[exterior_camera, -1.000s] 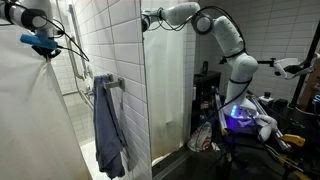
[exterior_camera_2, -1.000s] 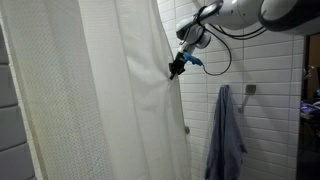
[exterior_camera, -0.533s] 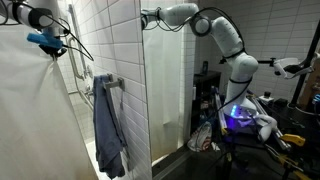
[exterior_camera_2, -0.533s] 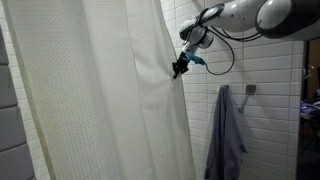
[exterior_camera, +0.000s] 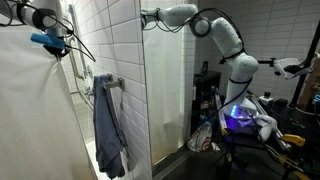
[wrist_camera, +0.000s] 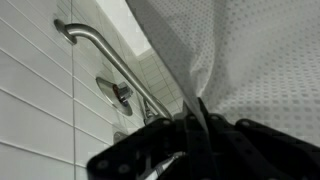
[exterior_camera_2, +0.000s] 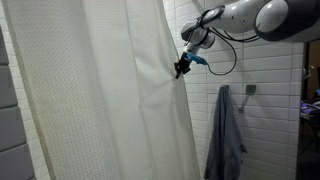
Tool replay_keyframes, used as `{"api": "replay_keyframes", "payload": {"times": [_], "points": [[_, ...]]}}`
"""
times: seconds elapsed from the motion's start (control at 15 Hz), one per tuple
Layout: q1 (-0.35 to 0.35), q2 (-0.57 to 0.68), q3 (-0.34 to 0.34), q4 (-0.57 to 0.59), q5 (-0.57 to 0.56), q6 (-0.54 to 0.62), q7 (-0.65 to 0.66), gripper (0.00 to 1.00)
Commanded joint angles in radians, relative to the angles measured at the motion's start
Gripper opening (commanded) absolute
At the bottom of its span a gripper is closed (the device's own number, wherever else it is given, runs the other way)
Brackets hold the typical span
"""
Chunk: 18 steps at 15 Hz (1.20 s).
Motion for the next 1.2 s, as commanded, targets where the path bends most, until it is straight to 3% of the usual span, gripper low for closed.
{"api": "replay_keyframes", "payload": {"times": [0.0, 1.13], "points": [[0.005, 0.018, -0.021, 0.042, -0.016, 0.01, 0.044, 0.0], [0.08, 0.01, -0.146, -0.043, -0.202, 0.204, 0.165, 0.0]]}}
